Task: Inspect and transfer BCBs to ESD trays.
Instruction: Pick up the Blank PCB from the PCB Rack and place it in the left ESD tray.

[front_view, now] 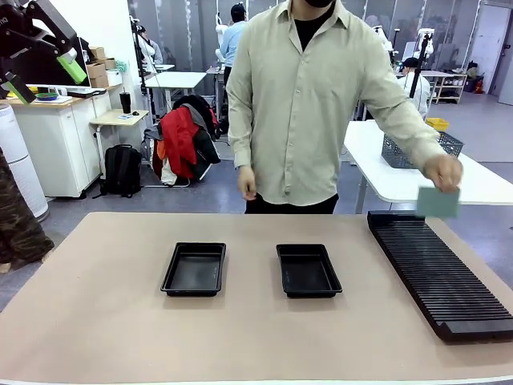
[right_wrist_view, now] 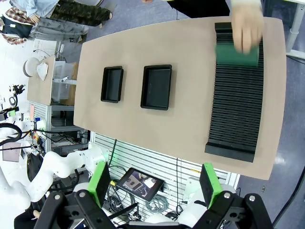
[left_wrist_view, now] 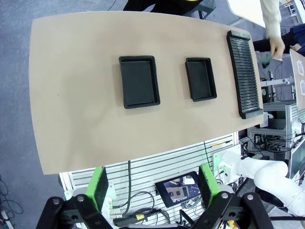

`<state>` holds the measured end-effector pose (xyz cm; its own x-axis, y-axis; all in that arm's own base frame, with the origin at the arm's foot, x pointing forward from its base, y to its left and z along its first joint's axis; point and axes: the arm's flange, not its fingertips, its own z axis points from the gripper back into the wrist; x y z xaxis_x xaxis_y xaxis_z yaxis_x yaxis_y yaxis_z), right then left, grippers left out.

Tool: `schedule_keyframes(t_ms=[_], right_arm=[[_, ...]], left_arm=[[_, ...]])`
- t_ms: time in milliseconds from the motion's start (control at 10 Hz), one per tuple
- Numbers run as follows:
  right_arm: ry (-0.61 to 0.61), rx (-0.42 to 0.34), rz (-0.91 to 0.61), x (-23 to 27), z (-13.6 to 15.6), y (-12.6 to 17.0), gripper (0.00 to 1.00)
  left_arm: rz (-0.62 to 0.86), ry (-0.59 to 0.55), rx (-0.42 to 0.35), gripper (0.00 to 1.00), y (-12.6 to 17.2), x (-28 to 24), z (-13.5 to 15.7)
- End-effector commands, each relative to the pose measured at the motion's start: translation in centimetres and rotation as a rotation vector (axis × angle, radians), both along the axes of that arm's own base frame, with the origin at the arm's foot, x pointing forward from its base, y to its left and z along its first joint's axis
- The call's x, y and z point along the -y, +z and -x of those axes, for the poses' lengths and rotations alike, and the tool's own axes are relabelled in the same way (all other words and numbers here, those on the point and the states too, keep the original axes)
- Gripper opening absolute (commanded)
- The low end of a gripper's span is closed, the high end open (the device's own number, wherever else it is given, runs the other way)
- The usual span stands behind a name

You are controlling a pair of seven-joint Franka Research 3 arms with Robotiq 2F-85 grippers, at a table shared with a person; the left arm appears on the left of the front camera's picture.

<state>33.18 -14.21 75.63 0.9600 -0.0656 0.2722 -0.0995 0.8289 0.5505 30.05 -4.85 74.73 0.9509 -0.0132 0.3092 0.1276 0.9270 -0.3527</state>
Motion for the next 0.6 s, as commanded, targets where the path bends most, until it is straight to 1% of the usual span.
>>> schedule_keyframes(t_ms=[0, 500], right_arm=[[0.001, 0.002, 0.000, -0.01, 0.07, 0.04, 1.00], [0.001, 0.002, 0.000, -0.01, 0.07, 0.04, 1.00]], left_arm=[[0.002, 0.002, 0.001, 1.00, -0.02, 0.00, -0.04], [0.002, 0.002, 0.001, 1.00, -0.02, 0.00, -0.04]])
